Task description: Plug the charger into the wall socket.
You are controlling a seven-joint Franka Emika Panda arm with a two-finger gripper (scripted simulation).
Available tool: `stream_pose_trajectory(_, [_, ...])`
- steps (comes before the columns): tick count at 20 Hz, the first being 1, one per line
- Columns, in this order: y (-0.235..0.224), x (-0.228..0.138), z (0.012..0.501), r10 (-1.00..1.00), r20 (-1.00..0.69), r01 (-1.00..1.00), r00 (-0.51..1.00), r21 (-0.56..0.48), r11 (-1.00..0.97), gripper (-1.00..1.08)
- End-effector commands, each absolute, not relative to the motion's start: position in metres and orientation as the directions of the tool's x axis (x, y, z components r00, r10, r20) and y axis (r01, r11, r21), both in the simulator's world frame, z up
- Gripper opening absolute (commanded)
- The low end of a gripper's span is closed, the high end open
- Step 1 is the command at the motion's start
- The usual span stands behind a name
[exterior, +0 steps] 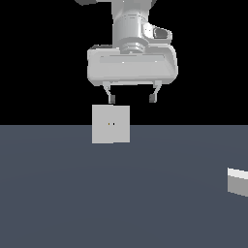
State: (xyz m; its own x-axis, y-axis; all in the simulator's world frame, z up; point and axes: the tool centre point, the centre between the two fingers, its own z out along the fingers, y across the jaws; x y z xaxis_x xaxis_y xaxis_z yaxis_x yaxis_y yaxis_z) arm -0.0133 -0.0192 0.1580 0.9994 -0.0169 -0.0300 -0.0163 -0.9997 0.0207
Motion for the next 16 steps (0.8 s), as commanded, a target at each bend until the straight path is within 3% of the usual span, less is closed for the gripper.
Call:
stream_pose_trajectory(1, [-0.019, -0.013, 0.158, -0.017, -0.03, -0.016, 0.999, 0.021, -1.0, 1.0])
stream_pose_trajectory(8, [-0.038, -0.018, 0.149, -0.088, -0.023, -0.088, 0.996, 0.021, -0.996, 1.0])
stream_pose_trajectory(16, [-0.098, -0.042, 0.117, -0.321, -0.001, -0.321, 0.947, 0.019, -0.947, 1.0])
